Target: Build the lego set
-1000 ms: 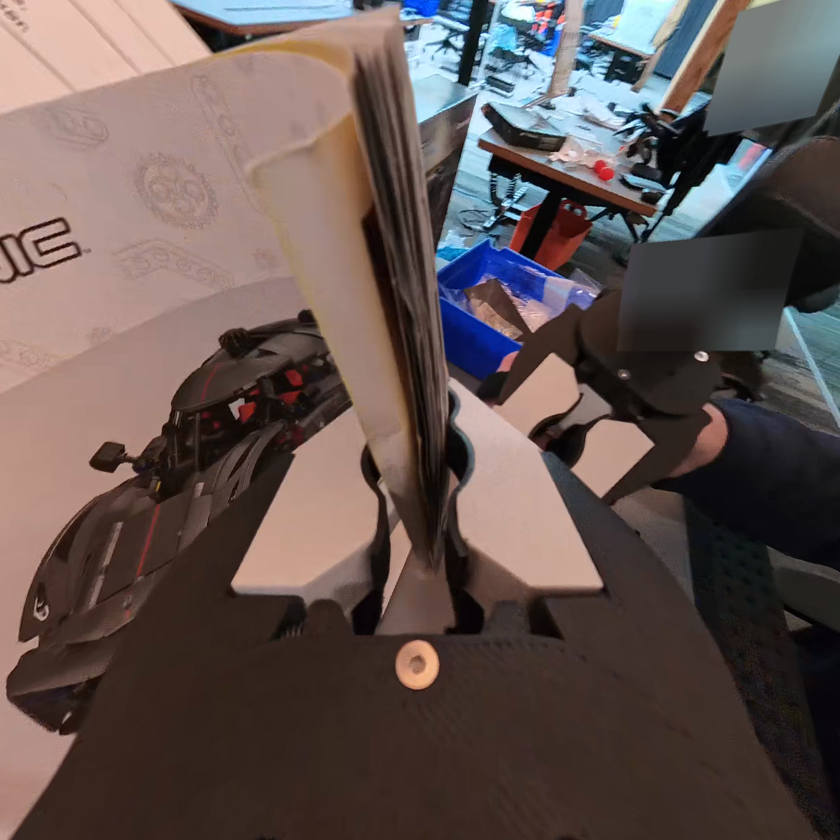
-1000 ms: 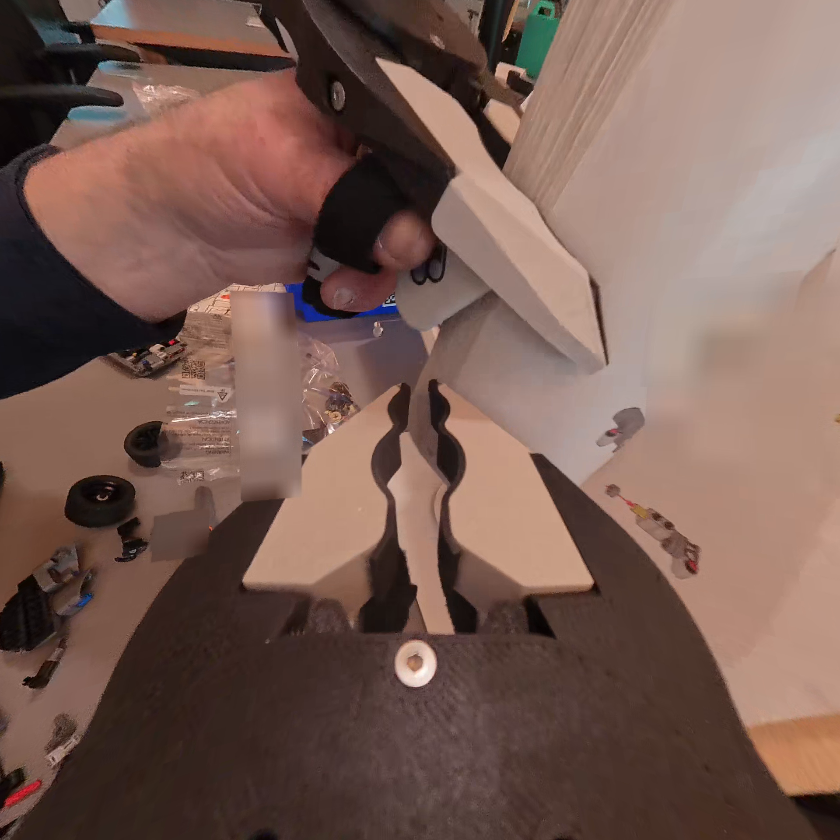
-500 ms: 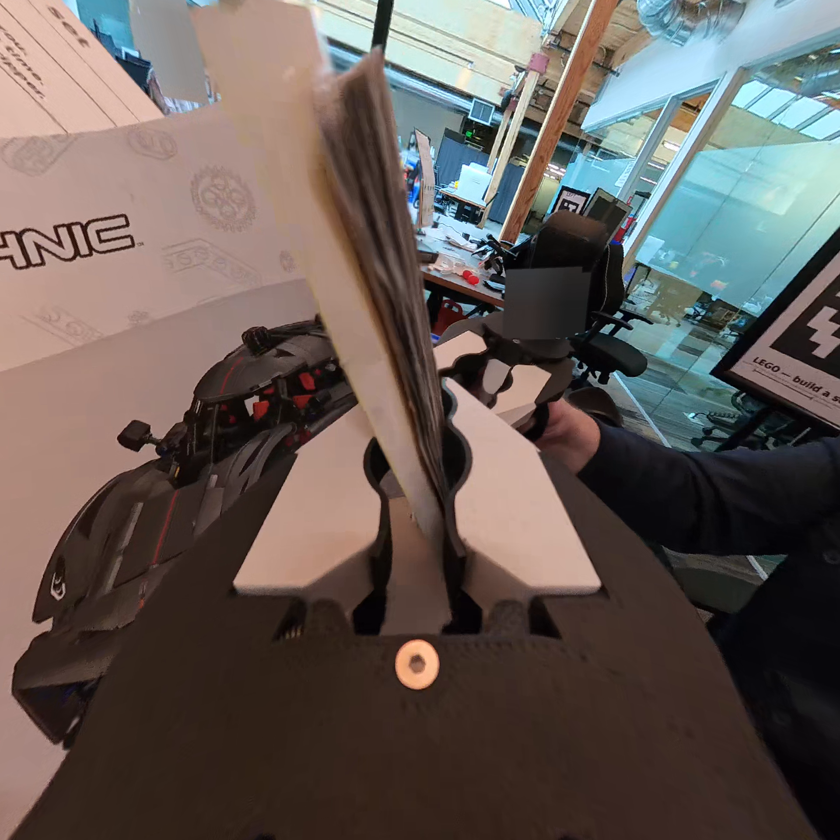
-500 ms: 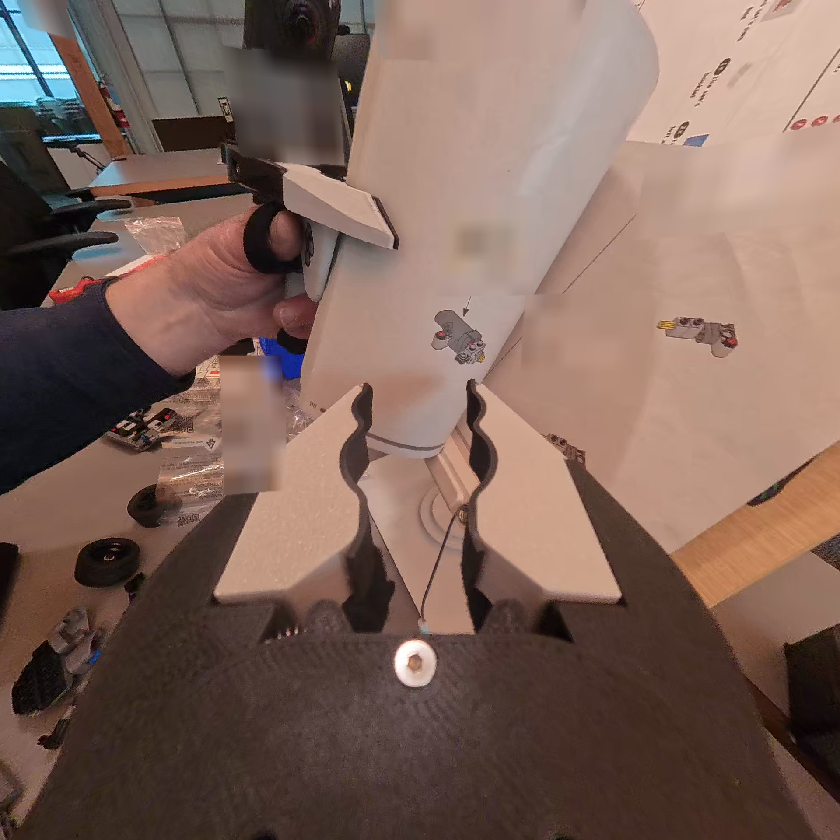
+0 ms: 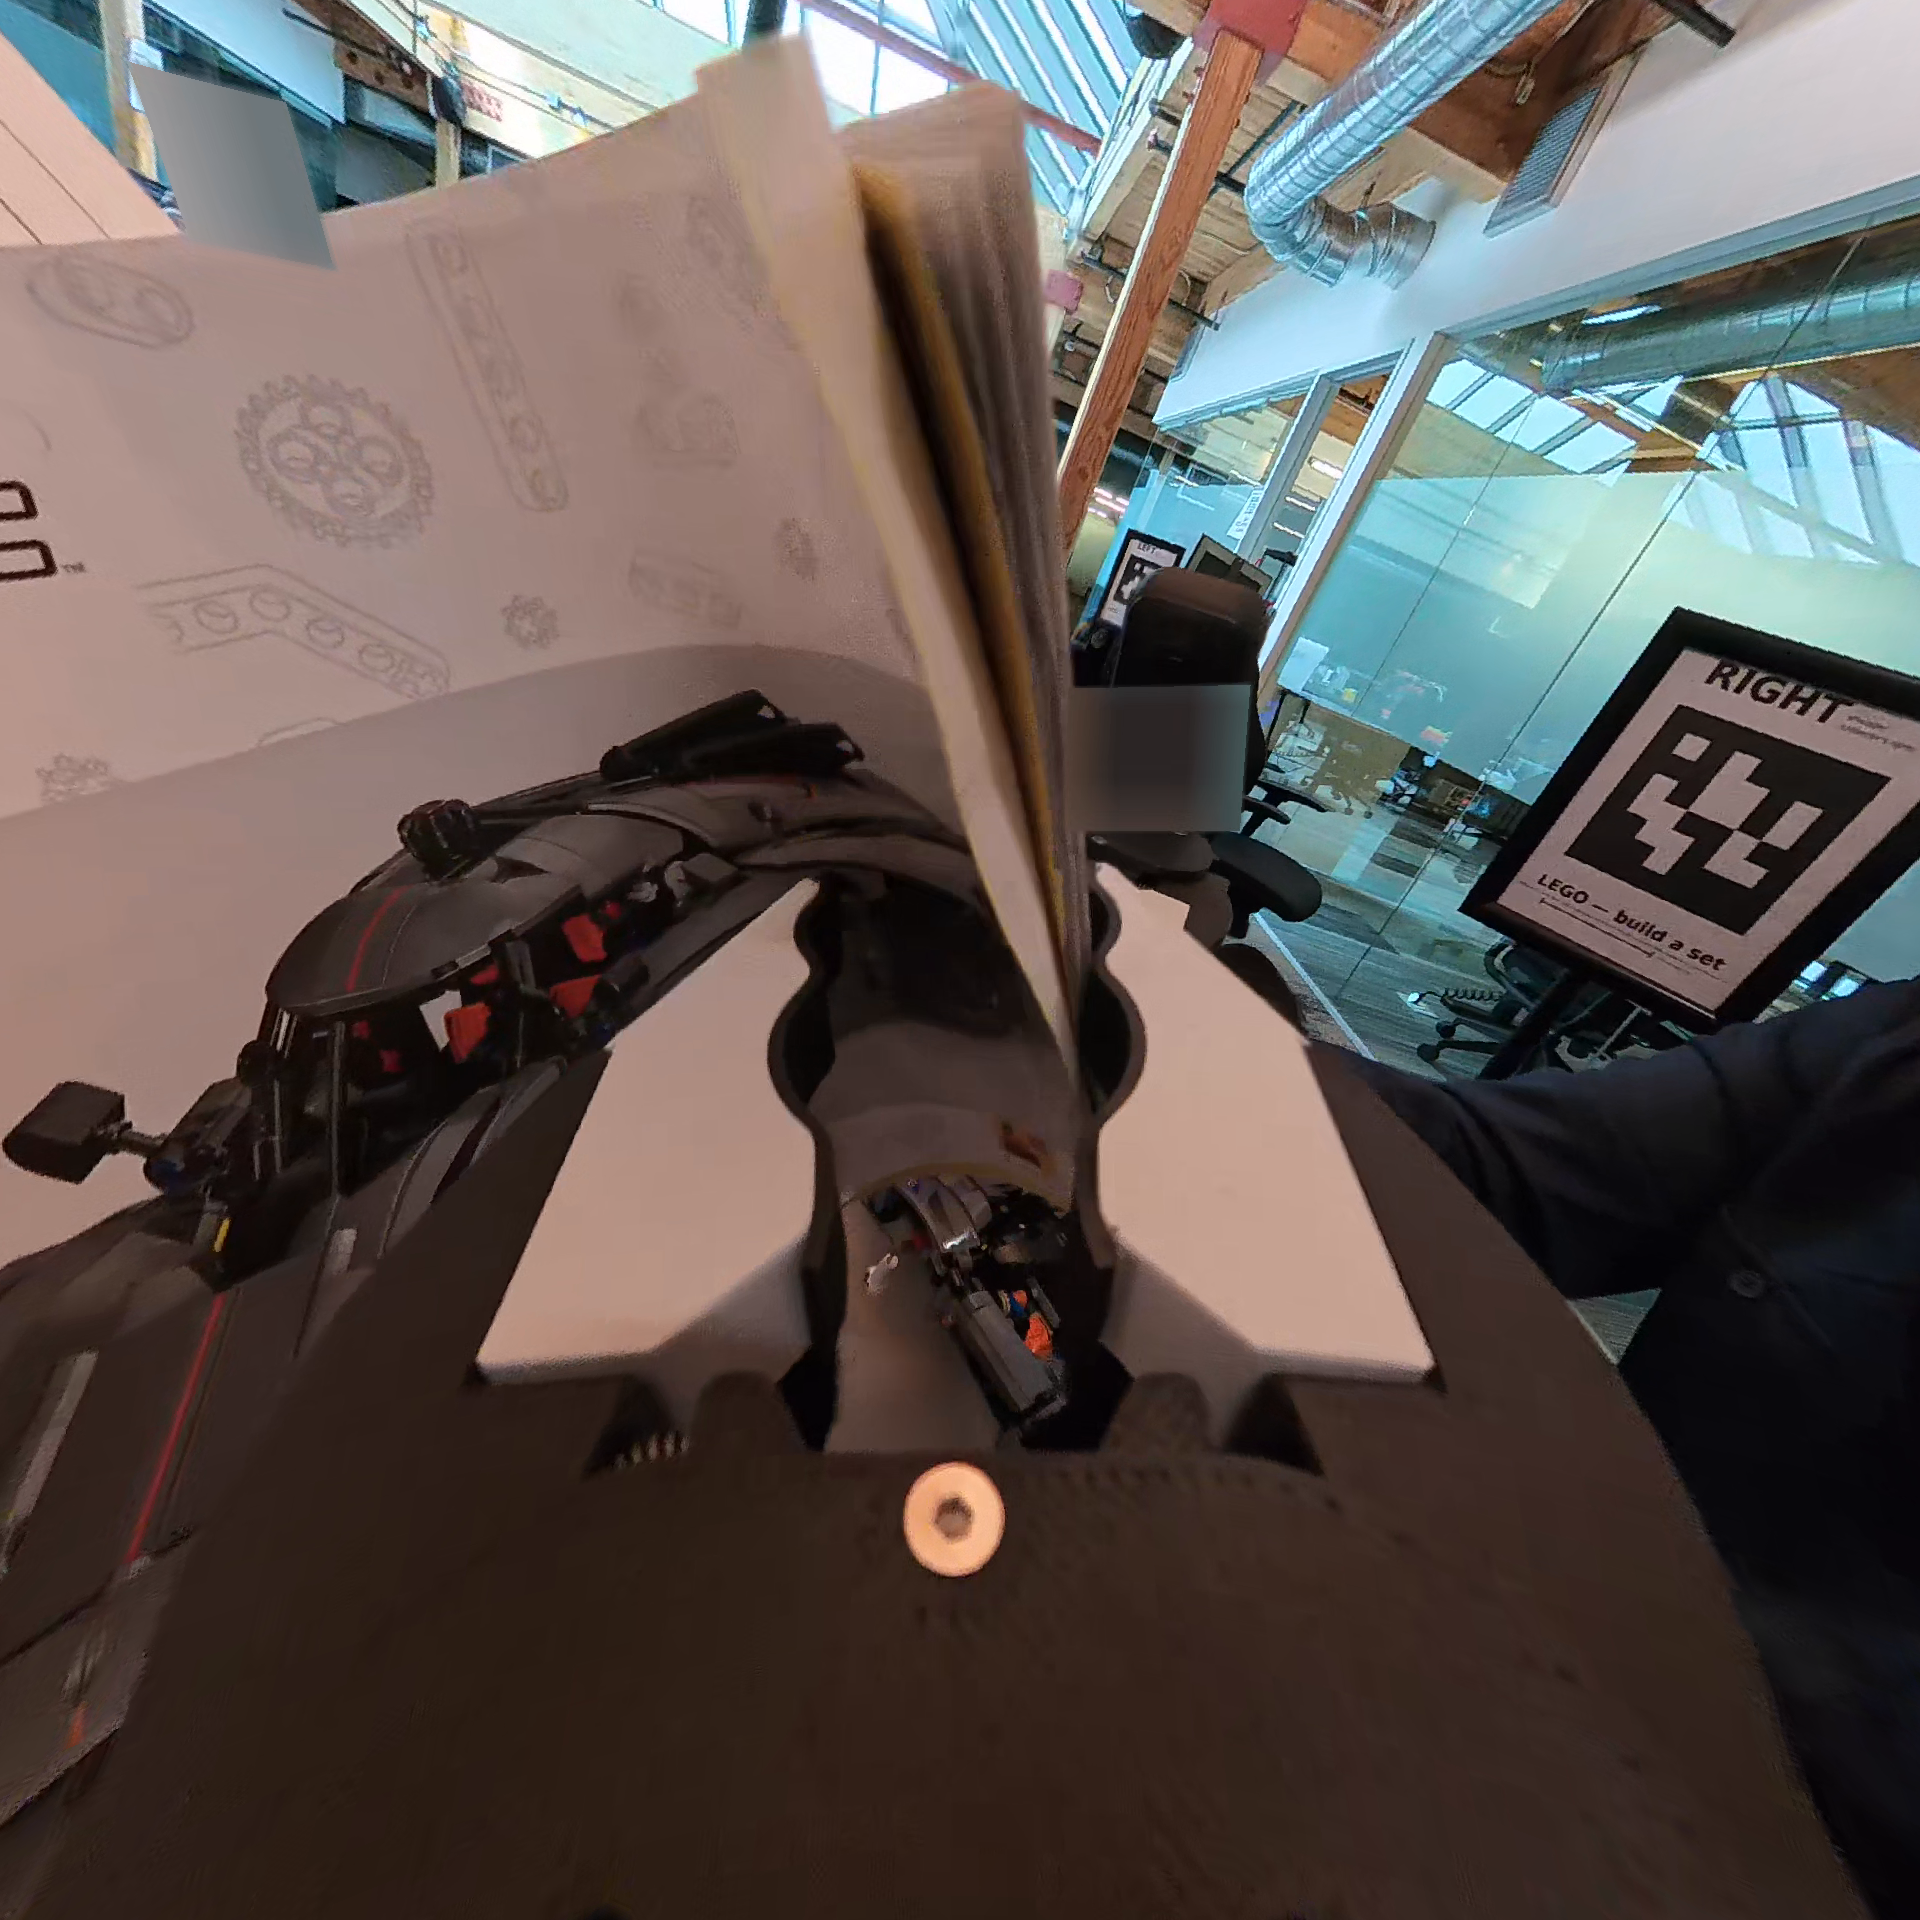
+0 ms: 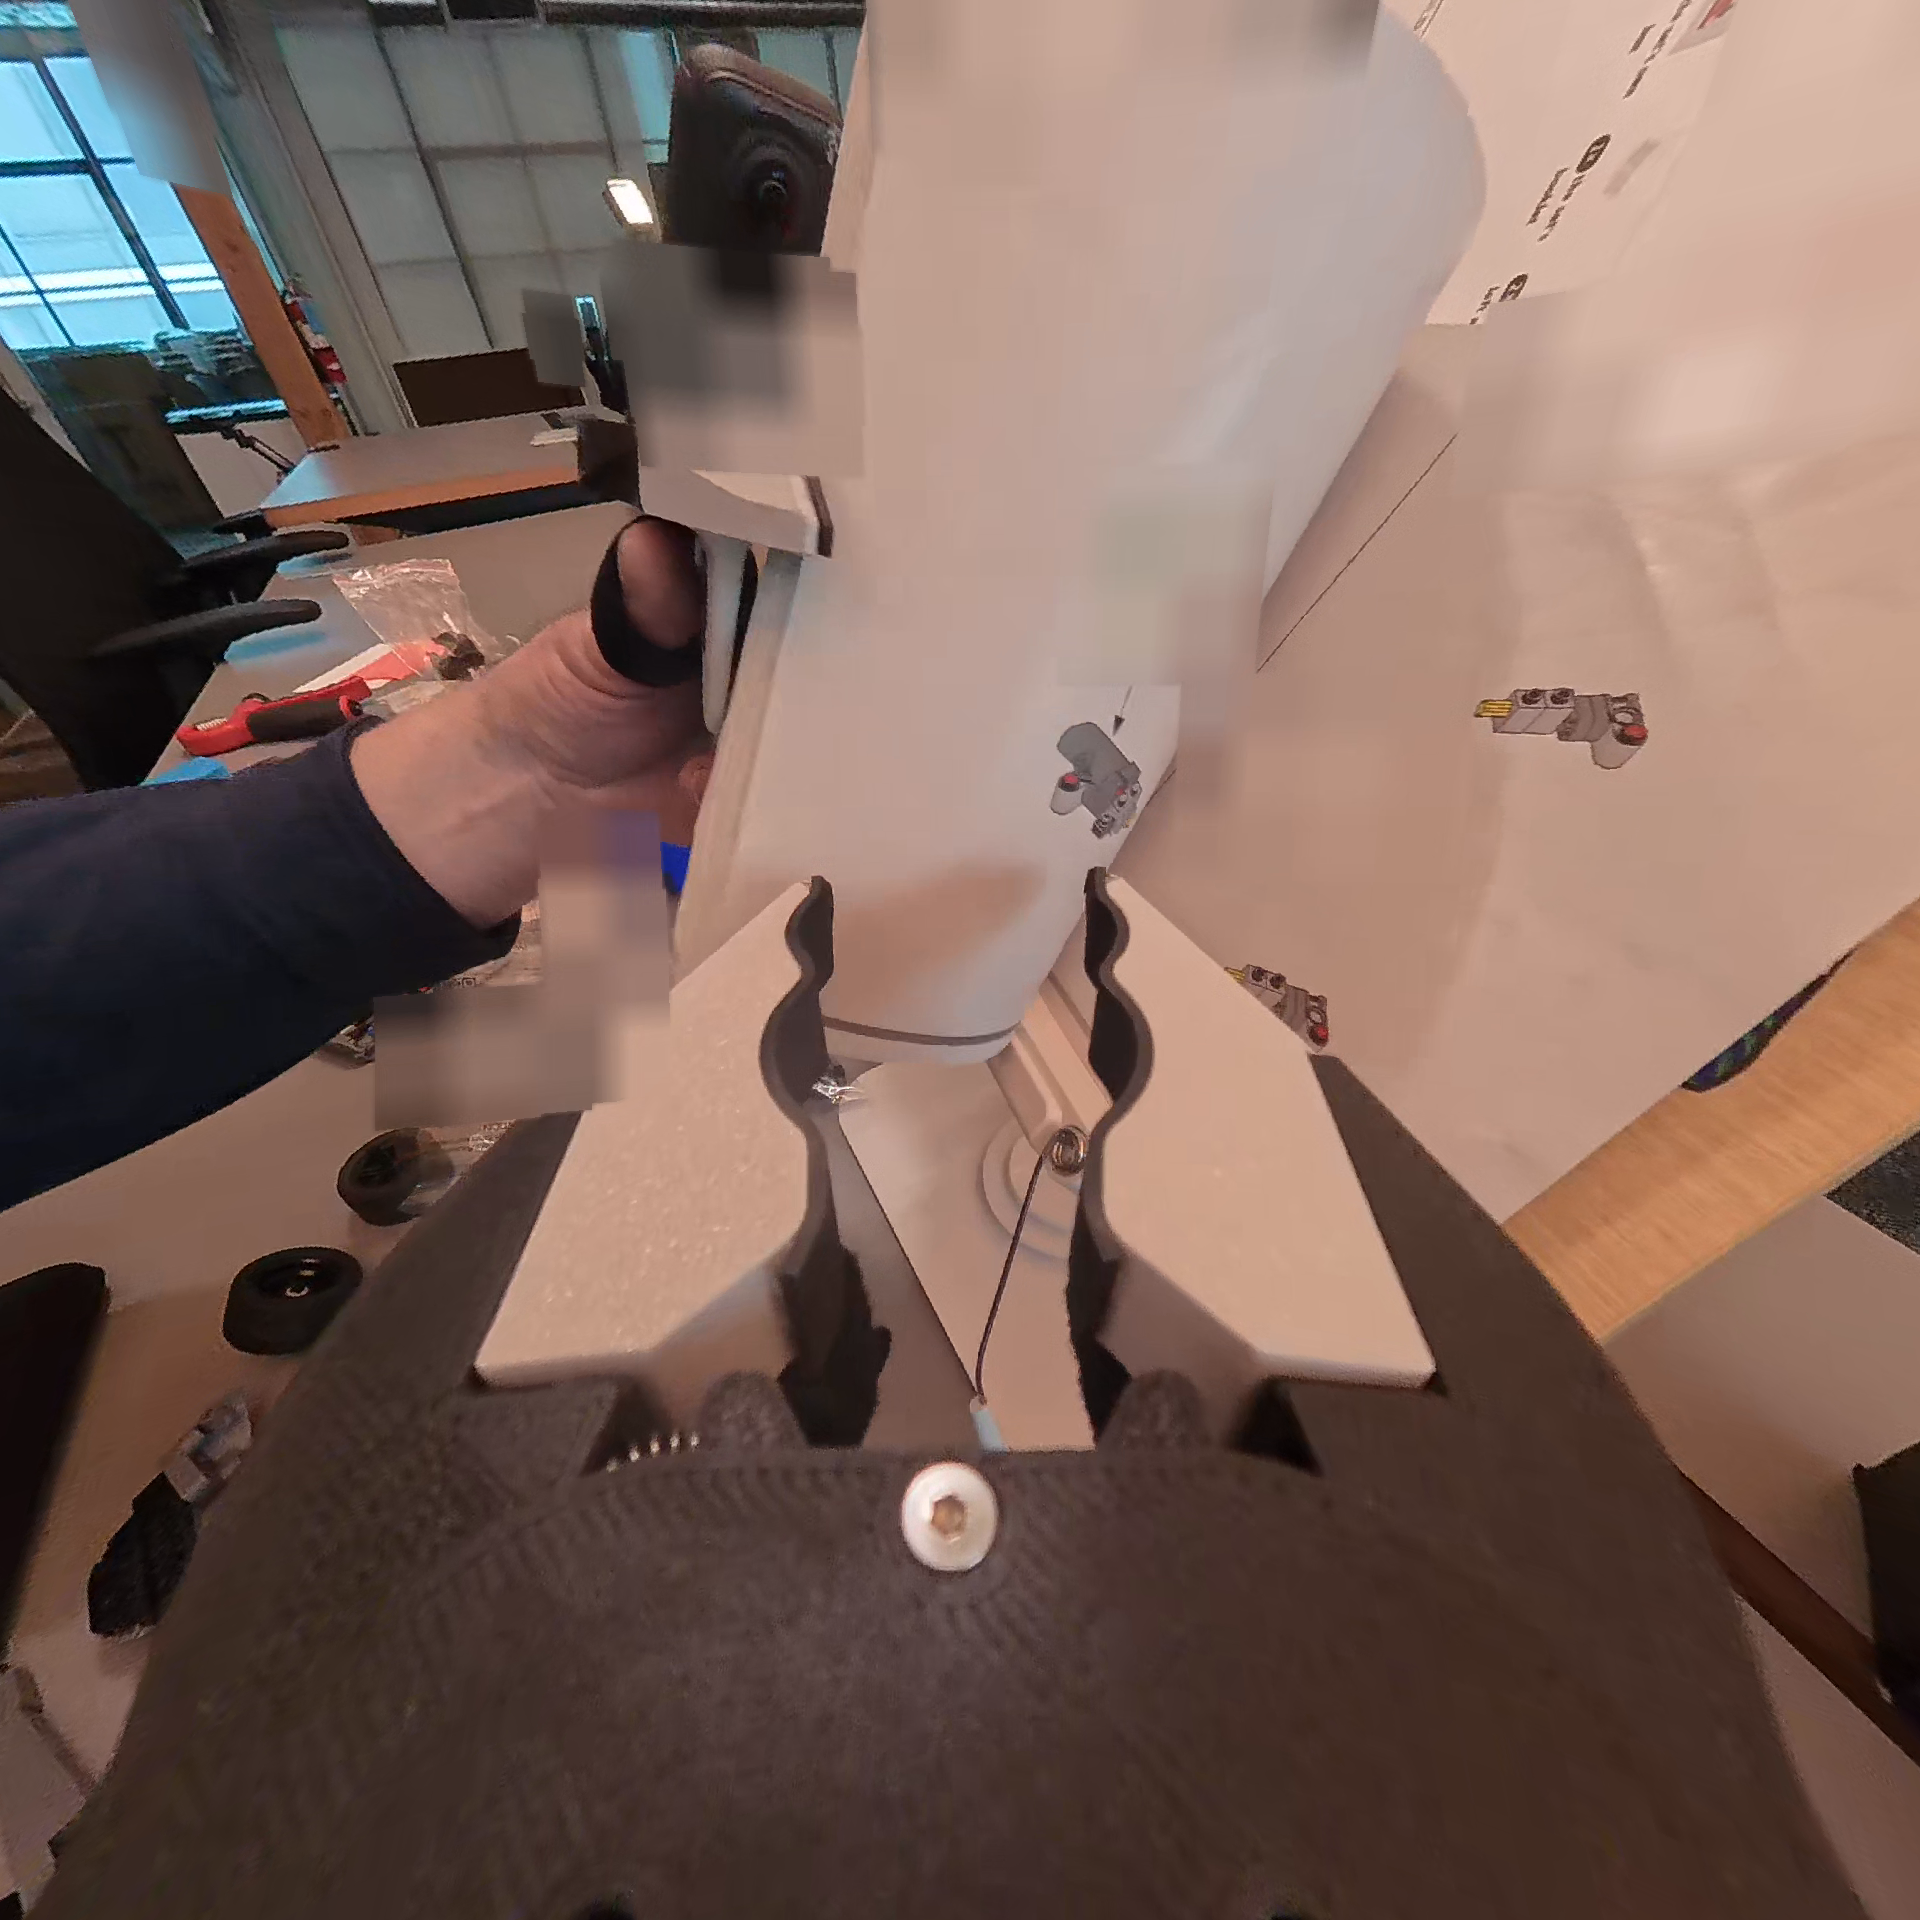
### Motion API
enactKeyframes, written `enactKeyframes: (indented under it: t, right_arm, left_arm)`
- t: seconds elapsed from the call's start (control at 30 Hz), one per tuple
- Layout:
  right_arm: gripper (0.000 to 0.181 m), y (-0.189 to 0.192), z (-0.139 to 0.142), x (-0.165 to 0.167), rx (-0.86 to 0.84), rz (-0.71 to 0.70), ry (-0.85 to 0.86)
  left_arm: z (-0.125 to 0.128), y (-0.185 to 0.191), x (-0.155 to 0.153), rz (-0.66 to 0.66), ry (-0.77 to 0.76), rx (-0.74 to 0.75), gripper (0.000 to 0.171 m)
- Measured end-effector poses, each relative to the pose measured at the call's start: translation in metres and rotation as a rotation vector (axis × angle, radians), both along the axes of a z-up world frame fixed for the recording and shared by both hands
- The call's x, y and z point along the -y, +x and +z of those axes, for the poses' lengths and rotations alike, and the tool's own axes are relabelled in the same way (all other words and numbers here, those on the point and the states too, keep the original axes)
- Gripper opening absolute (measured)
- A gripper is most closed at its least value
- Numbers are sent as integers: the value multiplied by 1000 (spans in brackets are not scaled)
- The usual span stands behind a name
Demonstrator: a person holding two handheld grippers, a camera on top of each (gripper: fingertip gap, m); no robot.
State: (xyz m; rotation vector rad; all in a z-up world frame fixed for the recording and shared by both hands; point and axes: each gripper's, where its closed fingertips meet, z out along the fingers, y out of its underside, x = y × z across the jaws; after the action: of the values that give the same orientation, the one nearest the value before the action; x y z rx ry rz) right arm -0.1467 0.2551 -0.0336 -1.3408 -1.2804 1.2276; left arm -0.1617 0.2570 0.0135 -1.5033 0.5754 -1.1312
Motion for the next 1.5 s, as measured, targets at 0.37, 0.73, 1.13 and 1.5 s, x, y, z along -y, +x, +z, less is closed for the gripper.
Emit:
enactKeyframes:
  t: [0.37,0.73,1.13,1.5]
  right_arm:
    - [49,2,1,1,-20,21,-19]
    - [59,10,3,-1,-59,31,-64]
    - [62,10,1,2,-68,42,-82]
    - [62,18,-1,-14,-75,-17,-99]
  left_arm:
    - [0,5,-8,-17,11,52,43]
    - [2,-1,-8,-9,30,70,27]
    - [1,1,-8,-29,17,90,28]
    - [5,-12,1,-3,46,57,13]
